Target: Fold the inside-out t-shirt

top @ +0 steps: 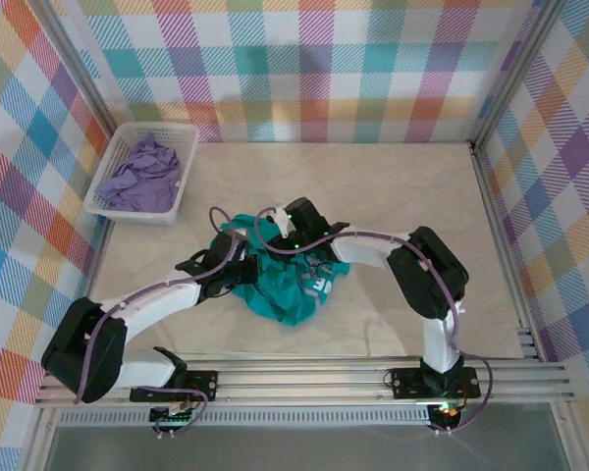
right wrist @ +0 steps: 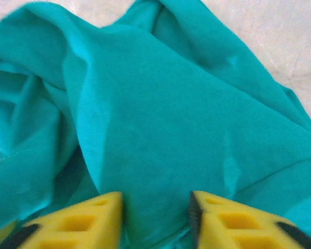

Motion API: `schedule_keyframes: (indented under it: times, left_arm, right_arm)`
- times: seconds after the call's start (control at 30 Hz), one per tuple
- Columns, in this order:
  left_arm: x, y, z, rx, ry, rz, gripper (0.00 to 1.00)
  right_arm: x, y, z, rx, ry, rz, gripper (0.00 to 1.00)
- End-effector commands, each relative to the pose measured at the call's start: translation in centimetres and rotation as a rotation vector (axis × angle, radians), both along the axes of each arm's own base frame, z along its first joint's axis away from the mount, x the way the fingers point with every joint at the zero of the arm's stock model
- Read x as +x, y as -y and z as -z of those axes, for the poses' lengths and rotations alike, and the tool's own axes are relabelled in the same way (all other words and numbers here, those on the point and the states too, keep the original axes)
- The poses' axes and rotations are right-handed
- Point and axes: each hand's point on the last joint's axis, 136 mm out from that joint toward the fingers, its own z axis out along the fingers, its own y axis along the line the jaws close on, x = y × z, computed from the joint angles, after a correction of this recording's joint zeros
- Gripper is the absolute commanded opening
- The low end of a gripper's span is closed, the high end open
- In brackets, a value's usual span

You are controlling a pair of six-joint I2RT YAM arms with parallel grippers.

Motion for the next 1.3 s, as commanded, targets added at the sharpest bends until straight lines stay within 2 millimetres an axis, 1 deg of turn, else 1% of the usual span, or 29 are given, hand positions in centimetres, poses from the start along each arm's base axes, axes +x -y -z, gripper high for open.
schedule_keyframes:
  times: [0.0, 0.03, 0.07, 0.1, 0.13, 0.2, 0.3, 0.37, 0.47, 0.57, 0.63, 0.7, 0.77, 0.83, 0.87, 0.9, 0.93, 0.97, 1.0, 1.03, 1.1, 1.13, 1.2, 1.27]
  left_arm:
    - [-0.1, -0.9, -1.7, -0.015, 0.065, -0.024, 0.0]
    - [-0.3, -1.2, -2.0, -0.02, 0.078, -0.026, 0.0]
    - [-0.4, -1.3, -2.5, -0.03, 0.092, -0.026, 0.0]
    - [-0.5, -1.3, -3.1, -0.044, 0.11, -0.018, 0.0]
    - [-0.7, -1.3, -3.6, -0.061, 0.127, -0.009, 0.0]
    - [-0.8, -1.1, -5.5, -0.103, 0.185, 0.02, 0.0]
    - [-1.0, -0.4, -9.4, -0.188, 0.302, 0.07, 0.0]
    - [-1.2, 0.5, -12.7, -0.264, 0.392, 0.117, 0.0]
    - [-2.2, 2.2, -17.6, -0.383, 0.49, 0.221, 0.0]
    - [-3.9, 4.1, -22.2, -0.5, 0.551, 0.356, 0.0]
    - [-5.2, 5.2, -25.1, -0.564, 0.585, 0.439, 0.0]
    - [-6.6, 6.1, -28.5, -0.624, 0.623, 0.512, 0.0]
    - [-8.3, 6.8, -32.4, -0.701, 0.669, 0.572, 0.0]
    - [-9.6, 7.3, -35.8, -0.774, 0.707, 0.61, 0.0]
    - [-10.3, 7.6, -37.4, -0.805, 0.723, 0.633, 0.0]
    - [-10.5, 8.0, -38.1, -0.822, 0.719, 0.639, 0.0]
    - [-10.3, 8.3, -38.7, -0.833, 0.709, 0.626, 0.0]
    - [-9.4, 8.4, -38.8, -0.837, 0.695, 0.588, 0.0]
    - [-8.4, 8.5, -38.6, -0.836, 0.674, 0.537, 0.0]
    - [-6.9, 8.4, -37.9, -0.821, 0.653, 0.469, 0.0]
    - [-3.8, 8.0, -35.9, -0.778, 0.612, 0.317, 0.0]
    - [-2.3, 7.8, -34.8, -0.76, 0.587, 0.249, 0.0]
    - [0.5, 7.3, -32.2, -0.736, 0.525, 0.121, 0.0]
    - [3.0, 6.4, -28.7, -0.701, 0.449, -0.017, 0.0]
  right_arm:
    - [1.1, 0.3, -1.0, -0.011, 0.007, -0.002, 0.19]
    - [1.3, 0.6, -1.8, 0.008, 0.009, -0.002, 0.11]
    - [1.5, 0.8, -2.7, 0.027, 0.015, -0.006, 0.05]
    - [1.5, 1.1, -4.0, 0.052, 0.026, -0.016, 0.02]
    - [1.5, 1.7, -5.7, 0.076, 0.041, -0.021, 0.0]
    - [1.2, 3.1, -9.4, 0.134, 0.08, -0.026, 0.0]
    - [0.6, 5.9, -15.5, 0.247, 0.141, -0.02, 0.0]
    - [0.0, 8.1, -19.3, 0.297, 0.19, -0.006, 0.0]
    - [-1.1, 10.4, -24.0, 0.326, 0.264, -0.007, 0.0]
    - [-2.6, 11.8, -27.6, 0.318, 0.332, -0.024, 0.0]
    - [-3.2, 12.7, -29.7, 0.311, 0.374, -0.011, 0.0]
    - [-3.5, 14.0, -32.0, 0.303, 0.418, 0.029, 0.0]
    - [-3.6, 15.5, -34.3, 0.281, 0.467, 0.089, 0.0]
    - [-3.2, 16.7, -35.7, 0.238, 0.503, 0.137, 0.0]
    - [-2.9, 17.1, -36.3, 0.219, 0.51, 0.166, 0.0]
    - [-2.4, 17.4, -36.5, 0.19, 0.531, 0.176, 0.0]
    - [-1.7, 17.5, -36.6, 0.166, 0.541, 0.19, 0.0]
    - [-0.9, 17.3, -36.3, 0.15, 0.537, 0.201, 0.0]
    - [0.1, 17.0, -35.7, 0.133, 0.525, 0.206, 0.0]
    - [1.3, 16.4, -34.7, 0.114, 0.507, 0.207, 0.0]
    - [3.9, 14.9, -32.1, 0.086, 0.447, 0.197, 0.0]
    - [5.5, 13.7, -30.2, 0.078, 0.402, 0.187, 0.03]
    - [8.5, 11.4, -26.4, 0.077, 0.296, 0.186, 0.13]
    - [10.4, 9.1, -22.6, 0.066, 0.148, 0.156, 0.24]
